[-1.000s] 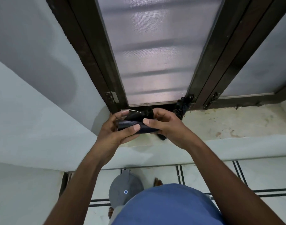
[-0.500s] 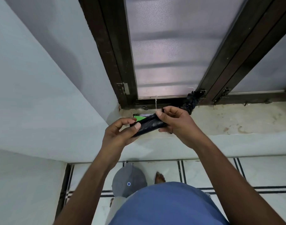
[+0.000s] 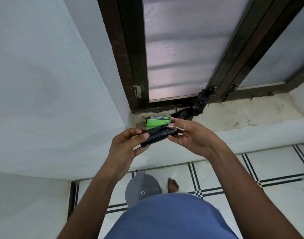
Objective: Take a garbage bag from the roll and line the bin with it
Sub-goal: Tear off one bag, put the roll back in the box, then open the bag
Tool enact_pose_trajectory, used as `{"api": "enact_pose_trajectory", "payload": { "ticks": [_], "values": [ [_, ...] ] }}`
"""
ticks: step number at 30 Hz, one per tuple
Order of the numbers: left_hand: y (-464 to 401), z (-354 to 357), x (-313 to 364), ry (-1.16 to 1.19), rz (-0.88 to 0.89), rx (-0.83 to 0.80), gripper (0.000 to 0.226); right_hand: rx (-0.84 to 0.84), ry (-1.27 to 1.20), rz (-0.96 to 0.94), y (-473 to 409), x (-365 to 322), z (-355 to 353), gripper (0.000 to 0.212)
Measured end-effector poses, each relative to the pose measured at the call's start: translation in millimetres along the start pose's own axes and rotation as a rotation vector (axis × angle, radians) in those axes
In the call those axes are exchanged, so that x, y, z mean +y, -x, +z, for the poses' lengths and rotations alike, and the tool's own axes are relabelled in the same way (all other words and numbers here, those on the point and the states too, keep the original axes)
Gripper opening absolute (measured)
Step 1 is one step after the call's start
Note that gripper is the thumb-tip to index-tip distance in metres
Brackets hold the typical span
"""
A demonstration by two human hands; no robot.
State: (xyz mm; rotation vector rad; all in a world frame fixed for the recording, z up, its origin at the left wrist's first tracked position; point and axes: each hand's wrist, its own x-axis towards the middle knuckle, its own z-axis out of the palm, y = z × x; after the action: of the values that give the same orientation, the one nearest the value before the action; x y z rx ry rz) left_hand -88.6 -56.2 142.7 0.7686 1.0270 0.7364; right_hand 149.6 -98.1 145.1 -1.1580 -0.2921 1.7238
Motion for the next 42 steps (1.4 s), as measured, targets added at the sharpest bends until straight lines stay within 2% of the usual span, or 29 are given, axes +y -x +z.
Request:
{"api": "enact_pose_trajectory", "payload": {
  "ticks": [5,9,13,20,23,26,29,33,36,37,39,41,42],
  "values": [
    [8,-27,5,0.017,-0.007,-0.038,0.018,0.038,-0.006,0.002,11,14,19,0.031],
    [14,-46,8,-0.01,0.01,-0.05,0.022,0.05,-0.064,-0.015,13,25,36,0.024],
    [20,-61,10,-0.013,0.011,-0.046,0.024,0.072,0.078,-0.065,13,39,52,0.026],
    [23,-80,8,0.05,-0.019,-0.09,0.028,0.091,0.03,-0.101,22,57,59,0.034],
    [25,-77,8,0.024,-0.047,-0.111,0.005,0.098,0.027,-0.122,24,59,58,0.032],
    [22,-68,4,-0.141,0.003,-0.057,0.021,0.082,0.054,-0.118,20,54,52,0.033],
    [15,-53,5,-0.158,0.058,-0.027,0.015,0.041,0.07,-0.111,11,40,38,0.031],
    [4,-29,9,-0.17,0.071,-0.045,0.015,-0.01,0.146,-0.131,3,12,18,0.018],
    [-10,-13,12,-0.162,0.087,-0.099,0.018,-0.037,0.198,-0.142,-3,-10,-2,0.023],
    [-12,-6,14,-0.181,0.104,-0.09,0.018,-0.056,0.216,-0.145,-5,-17,-9,0.025],
    [-17,10,19,-0.359,0.202,0.029,0.013,-0.096,0.258,-0.132,-7,-31,-19,0.026],
    [-22,32,25,-0.628,0.347,0.163,0.023,-0.121,0.31,-0.118,-7,-46,-26,0.024],
    [-25,42,28,-0.727,0.387,0.174,0.029,-0.134,0.343,-0.113,-7,-52,-29,0.023]
  ]
}}
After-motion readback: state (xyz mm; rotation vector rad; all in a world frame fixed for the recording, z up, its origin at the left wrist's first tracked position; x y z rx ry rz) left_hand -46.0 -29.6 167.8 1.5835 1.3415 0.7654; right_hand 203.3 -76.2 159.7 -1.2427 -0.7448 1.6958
